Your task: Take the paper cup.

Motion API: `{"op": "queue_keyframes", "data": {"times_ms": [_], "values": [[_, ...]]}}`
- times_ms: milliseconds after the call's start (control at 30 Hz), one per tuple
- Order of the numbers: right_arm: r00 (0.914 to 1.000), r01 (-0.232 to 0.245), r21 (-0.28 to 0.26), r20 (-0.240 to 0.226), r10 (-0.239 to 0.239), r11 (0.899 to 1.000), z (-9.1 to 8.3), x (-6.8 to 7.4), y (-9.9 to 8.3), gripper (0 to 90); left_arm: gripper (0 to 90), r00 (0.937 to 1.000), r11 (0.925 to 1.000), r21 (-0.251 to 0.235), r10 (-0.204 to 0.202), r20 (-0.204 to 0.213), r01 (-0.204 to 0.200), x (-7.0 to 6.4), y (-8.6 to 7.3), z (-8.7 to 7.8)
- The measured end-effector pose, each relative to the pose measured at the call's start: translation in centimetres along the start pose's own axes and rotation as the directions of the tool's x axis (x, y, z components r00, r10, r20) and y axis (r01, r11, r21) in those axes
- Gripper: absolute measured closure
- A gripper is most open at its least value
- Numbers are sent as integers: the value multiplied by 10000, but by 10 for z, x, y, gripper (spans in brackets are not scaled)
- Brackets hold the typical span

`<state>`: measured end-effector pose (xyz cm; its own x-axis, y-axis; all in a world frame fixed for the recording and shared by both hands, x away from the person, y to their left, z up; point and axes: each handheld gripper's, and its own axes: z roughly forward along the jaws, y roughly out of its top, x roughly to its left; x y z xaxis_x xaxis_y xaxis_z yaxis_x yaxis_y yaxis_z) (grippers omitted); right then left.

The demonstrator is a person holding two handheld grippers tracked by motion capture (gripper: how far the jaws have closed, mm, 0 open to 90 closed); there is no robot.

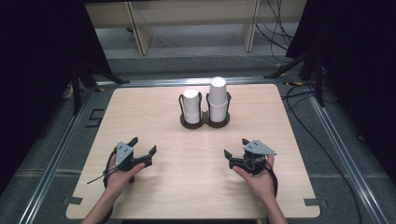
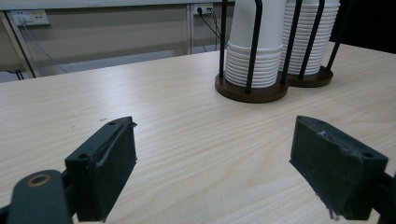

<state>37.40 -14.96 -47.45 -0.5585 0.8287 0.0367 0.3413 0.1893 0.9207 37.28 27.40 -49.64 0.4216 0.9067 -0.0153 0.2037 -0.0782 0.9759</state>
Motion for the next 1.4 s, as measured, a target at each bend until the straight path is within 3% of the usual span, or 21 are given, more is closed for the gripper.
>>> {"op": "queue_keyframes", "data": {"times_ms": [167,200,233,367,400,667,867,1033,1233,1400], "values": [[9989,179,-79,-429,-182,9998,4,2,10,170,132,10000,9999,-101,-52,-34,52,1,1,8],[9983,-75,-107,-573,68,9999,6,4,12,174,132,10000,10000,-93,-4,-65,3,0,2,10],[9982,126,-221,-583,-139,9997,8,3,14,173,132,10000,9999,-155,22,27,-21,0,2,12],[9960,130,-423,-873,-166,9990,18,10,27,180,130,9991,9993,-131,347,228,-344,-3,8,23],[9965,358,-349,-746,-384,9987,19,11,31,180,129,9988,9992,-135,368,320,-364,-3,11,27],[9953,282,-718,-906,-346,9970,42,18,63,205,130,9964,9990,-107,446,723,-439,-9,26,61],[9964,412,-1120,-692,-491,9929,60,24,88,250,136,9918,9966,86,803,995,-815,-18,34,86],[9938,625,-1295,-831,-736,9896,81,29,107,279,143,9872,9942,253,1011,1235,-1050,-26,39,108],[9932,633,-1299,-891,-752,9895,106,33,125,309,155,9867,9936,506,932,1333,-1007,-30,43,126],[9945,807,-1366,-551,-889,9873,125,35,135,324,176,9857,9916,774,915,1416,-1032,-32,44,146]]}}
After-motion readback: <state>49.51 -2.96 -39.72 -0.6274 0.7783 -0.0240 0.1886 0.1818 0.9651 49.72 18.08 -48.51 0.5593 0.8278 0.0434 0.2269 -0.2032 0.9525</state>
